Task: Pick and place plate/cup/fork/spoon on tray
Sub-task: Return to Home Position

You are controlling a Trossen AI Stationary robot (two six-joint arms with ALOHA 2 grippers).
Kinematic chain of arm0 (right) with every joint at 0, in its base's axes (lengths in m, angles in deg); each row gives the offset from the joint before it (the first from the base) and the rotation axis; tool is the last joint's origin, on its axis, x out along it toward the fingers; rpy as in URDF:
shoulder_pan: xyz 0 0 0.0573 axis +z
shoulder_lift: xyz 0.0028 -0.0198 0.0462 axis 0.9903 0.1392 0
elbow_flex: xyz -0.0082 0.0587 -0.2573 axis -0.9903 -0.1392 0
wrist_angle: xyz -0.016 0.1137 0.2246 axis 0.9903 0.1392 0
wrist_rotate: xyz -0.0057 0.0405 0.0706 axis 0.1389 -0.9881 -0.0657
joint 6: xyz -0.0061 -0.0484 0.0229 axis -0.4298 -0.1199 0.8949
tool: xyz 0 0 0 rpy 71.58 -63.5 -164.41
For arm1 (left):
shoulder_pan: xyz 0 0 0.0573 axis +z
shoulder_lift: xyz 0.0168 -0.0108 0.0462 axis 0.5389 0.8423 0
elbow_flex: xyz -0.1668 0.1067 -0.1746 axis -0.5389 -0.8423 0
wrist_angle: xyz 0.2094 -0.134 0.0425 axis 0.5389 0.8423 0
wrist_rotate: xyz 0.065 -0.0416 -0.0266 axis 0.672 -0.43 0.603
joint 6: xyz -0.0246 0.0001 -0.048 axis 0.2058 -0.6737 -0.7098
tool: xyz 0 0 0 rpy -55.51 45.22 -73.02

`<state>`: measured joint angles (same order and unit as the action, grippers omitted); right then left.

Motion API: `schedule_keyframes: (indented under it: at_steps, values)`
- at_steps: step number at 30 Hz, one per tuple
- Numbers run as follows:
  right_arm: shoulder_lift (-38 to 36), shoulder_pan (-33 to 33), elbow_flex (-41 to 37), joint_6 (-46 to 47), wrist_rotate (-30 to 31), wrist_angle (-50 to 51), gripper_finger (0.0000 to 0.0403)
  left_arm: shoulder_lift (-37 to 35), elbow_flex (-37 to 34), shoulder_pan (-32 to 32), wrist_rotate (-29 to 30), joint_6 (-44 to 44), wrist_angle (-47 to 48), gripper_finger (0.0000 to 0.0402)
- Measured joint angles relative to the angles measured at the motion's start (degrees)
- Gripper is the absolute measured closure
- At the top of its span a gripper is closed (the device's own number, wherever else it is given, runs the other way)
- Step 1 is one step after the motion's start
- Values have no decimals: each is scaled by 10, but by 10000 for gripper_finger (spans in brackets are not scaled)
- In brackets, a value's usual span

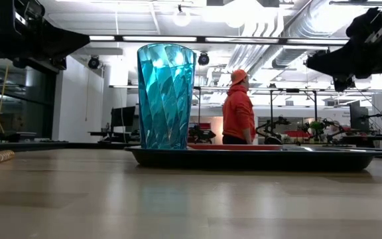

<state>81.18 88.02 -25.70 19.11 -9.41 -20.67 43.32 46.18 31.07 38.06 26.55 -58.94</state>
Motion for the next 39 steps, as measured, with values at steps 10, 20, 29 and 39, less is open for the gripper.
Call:
schedule_keyframes:
  at_steps: [10,20,29,39]
  values:
    - [-1,0,0,-47,-1,-4,402,0,0,0,0,0,0,398]
    - [-1,0,0,-54,-2,1,402,0,0,0,0,0,0,398]
    - [0,0,0,-49,7,1,402,0,0,0,0,0,0,398]
    - [0,0,0,-47,6,1,402,0,0,0,0,0,0,398]
